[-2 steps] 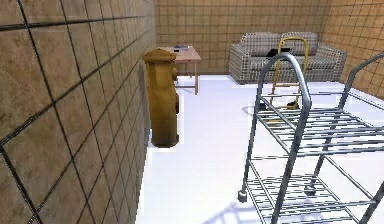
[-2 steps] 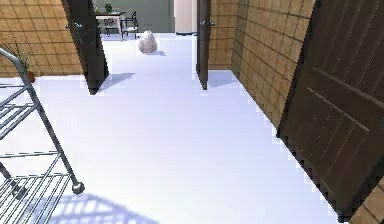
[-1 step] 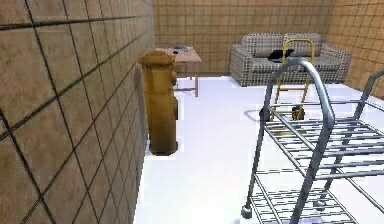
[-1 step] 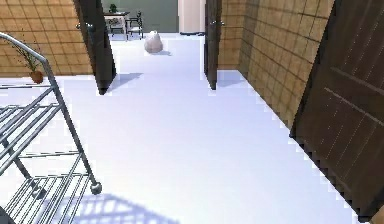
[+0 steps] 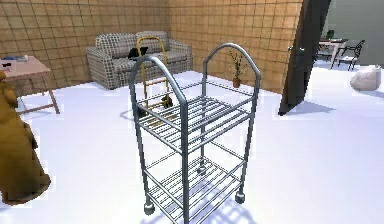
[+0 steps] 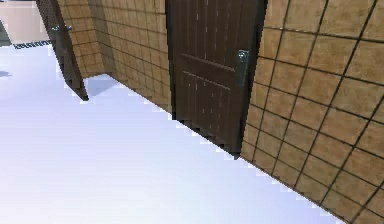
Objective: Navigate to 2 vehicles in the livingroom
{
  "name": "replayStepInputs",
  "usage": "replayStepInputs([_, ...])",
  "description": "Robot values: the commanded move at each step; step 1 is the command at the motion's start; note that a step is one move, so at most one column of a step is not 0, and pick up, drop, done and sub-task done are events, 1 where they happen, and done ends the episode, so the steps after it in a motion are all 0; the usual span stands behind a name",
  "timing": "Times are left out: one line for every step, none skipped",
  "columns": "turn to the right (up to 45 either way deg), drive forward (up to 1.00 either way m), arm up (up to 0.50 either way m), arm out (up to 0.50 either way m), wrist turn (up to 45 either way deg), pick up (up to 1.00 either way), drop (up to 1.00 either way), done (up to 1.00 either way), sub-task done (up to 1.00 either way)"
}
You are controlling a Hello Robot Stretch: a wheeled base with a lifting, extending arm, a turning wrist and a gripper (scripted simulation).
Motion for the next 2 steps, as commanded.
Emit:
replayStepInputs([0.0, 0.00, 0.00, 0.00, 0.0, 0.00, 0.00, 0.00, 1.00])
replayStepInputs([45.0, 0.00, 0.00, 0.00, 0.0, 0.00, 0.00, 0.00, 0.00])
